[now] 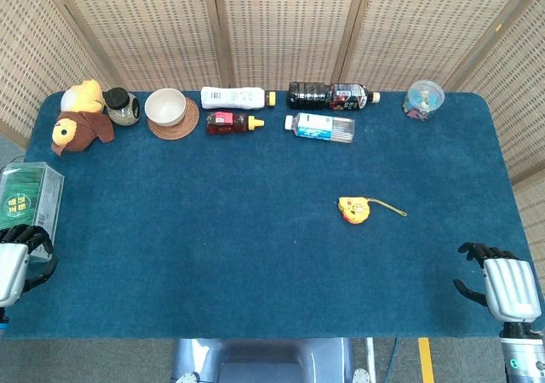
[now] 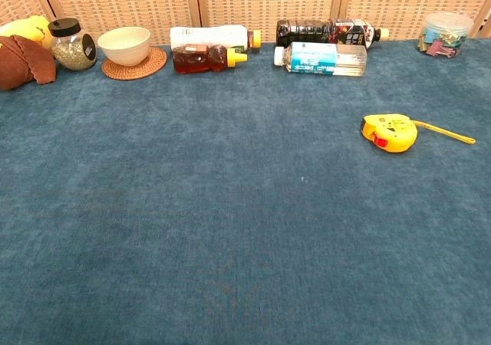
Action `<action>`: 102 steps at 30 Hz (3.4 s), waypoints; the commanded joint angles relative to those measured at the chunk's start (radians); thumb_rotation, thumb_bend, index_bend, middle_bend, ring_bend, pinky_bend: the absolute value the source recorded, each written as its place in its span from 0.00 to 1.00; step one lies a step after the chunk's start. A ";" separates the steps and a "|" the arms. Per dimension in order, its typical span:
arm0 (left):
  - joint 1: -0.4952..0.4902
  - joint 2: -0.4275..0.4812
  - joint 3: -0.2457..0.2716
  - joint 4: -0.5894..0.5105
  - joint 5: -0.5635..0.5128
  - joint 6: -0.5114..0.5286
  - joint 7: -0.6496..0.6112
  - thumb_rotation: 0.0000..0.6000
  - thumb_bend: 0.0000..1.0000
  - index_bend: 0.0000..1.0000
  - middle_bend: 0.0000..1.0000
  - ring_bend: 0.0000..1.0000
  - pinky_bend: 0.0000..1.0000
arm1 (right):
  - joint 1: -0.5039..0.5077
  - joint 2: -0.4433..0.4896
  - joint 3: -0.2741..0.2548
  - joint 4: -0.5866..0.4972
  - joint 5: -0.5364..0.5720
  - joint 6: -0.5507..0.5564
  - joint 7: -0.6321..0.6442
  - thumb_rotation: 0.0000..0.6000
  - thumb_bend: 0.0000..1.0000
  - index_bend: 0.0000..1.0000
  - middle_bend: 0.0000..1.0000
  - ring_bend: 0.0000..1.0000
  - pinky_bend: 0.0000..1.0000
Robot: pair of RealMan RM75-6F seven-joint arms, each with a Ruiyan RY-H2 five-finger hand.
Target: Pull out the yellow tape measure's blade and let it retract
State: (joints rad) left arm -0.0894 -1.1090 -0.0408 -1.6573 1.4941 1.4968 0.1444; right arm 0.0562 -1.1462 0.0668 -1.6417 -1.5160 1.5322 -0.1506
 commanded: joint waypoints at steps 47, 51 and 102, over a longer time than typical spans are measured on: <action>-0.074 0.073 -0.049 -0.100 -0.046 -0.085 0.073 1.00 0.28 0.55 0.41 0.28 0.30 | 0.447 -0.074 0.169 0.104 0.145 -0.565 0.208 0.68 0.17 0.24 0.32 0.35 0.45; -0.085 0.069 -0.053 -0.101 -0.055 -0.099 0.085 1.00 0.28 0.55 0.41 0.28 0.30 | 0.497 -0.108 0.175 0.159 0.165 -0.624 0.208 0.56 0.17 0.23 0.28 0.31 0.42; -0.150 0.094 -0.099 -0.143 -0.159 -0.153 0.130 1.00 0.28 0.55 0.41 0.28 0.30 | 0.670 -0.418 0.071 0.631 0.149 -0.748 0.162 0.54 0.18 0.31 0.37 0.35 0.45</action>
State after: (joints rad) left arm -0.2396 -1.0162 -0.1402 -1.7997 1.3359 1.3436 0.2742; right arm 0.7278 -1.5554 0.1420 -1.0222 -1.3604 0.7778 0.0037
